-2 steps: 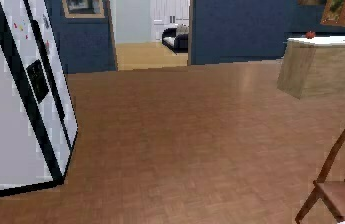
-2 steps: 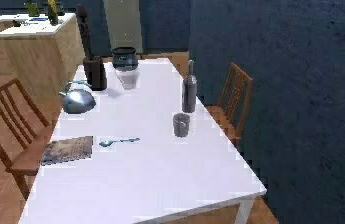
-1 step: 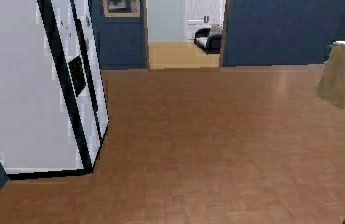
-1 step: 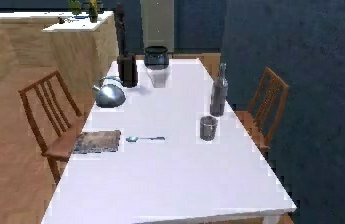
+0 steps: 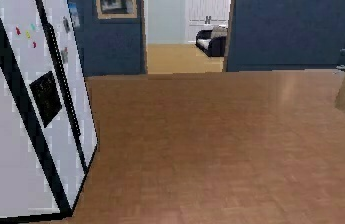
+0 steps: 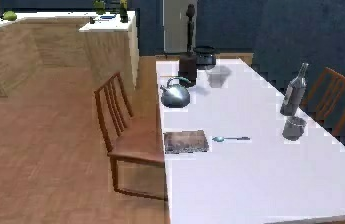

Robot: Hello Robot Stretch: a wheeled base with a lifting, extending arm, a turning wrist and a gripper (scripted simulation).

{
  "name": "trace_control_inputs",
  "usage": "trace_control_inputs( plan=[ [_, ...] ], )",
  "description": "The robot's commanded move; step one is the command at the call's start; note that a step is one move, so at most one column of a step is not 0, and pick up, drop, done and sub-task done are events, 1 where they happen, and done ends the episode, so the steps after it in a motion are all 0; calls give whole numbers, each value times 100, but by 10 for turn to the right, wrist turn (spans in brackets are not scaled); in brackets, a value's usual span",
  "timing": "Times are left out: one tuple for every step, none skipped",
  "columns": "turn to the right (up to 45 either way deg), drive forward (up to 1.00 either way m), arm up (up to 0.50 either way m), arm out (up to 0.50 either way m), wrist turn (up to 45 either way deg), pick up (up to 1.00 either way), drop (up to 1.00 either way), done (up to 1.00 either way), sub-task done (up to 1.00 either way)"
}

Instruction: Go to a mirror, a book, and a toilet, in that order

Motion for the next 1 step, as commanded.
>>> trace_control_inputs(
  plan=[
    [360, 0, 0, 0, 0, 0, 0, 0, 0]
  ],
)
